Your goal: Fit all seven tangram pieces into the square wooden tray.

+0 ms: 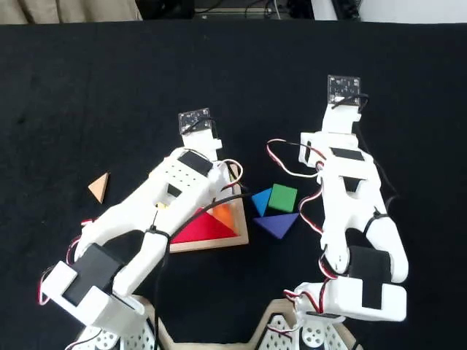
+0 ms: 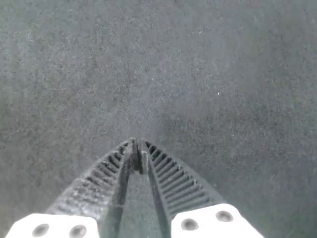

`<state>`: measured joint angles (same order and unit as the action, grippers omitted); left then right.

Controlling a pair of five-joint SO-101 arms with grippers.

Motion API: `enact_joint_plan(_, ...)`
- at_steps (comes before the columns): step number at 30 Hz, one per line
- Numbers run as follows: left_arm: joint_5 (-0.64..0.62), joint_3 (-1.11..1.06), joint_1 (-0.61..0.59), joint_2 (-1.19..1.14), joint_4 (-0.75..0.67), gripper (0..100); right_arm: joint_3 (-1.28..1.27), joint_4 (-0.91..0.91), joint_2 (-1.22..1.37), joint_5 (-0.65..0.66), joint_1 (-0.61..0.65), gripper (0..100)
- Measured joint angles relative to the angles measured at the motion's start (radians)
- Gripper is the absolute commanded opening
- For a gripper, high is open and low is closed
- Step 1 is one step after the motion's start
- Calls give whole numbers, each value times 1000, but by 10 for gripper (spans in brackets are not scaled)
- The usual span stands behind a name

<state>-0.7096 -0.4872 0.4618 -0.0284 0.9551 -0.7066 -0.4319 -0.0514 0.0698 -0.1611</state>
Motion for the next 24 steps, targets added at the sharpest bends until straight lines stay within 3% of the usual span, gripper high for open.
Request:
enact_joint_plan(17, 3, -86, 0, 2, -124, 109, 0, 0, 0, 0, 0, 12)
enact_joint_plan(24, 2, -91, 92, 2, -126, 109, 0, 0, 0, 0, 0, 12)
